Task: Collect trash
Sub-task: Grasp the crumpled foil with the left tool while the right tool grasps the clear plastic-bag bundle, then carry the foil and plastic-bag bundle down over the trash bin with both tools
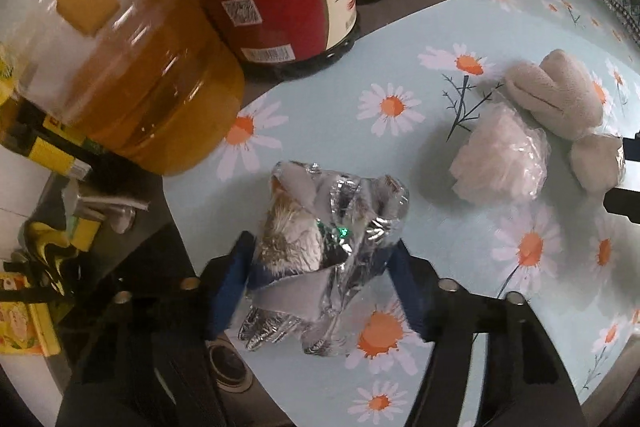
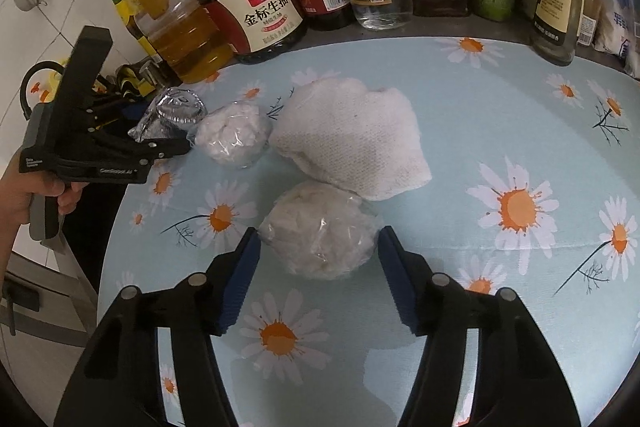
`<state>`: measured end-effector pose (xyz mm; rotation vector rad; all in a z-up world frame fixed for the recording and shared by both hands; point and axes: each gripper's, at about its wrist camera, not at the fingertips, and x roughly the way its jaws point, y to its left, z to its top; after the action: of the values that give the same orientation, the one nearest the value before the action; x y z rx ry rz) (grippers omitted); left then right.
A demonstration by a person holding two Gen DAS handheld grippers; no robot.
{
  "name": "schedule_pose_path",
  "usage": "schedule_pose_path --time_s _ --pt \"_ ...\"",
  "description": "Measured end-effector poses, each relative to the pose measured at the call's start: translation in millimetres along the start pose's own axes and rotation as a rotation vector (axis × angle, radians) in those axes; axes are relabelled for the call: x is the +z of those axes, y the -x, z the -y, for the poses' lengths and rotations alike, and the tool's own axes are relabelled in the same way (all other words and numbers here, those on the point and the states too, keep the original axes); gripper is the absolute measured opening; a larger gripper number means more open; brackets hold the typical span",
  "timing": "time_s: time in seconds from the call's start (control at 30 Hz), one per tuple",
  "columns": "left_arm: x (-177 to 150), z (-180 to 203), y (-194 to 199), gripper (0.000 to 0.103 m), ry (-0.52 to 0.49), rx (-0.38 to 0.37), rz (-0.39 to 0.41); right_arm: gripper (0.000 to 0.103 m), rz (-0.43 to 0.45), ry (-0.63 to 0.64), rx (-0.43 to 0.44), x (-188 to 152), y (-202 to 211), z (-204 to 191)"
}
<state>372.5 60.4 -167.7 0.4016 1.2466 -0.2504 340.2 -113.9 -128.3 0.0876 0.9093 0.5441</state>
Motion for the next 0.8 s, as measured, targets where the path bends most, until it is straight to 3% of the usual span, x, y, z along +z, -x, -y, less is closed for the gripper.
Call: schedule_pose_path --time_s 0.4,0.8 --pt "-28 -13 26 0.059 0.093 -0.058 0.061 0.058 0.025 -0.007 0.01 -7 16 -2" --pt "-63 3 80 0.059 0.186 -0.095 0.109 0.058 0.044 0.02 0.011 -27 42 -19"
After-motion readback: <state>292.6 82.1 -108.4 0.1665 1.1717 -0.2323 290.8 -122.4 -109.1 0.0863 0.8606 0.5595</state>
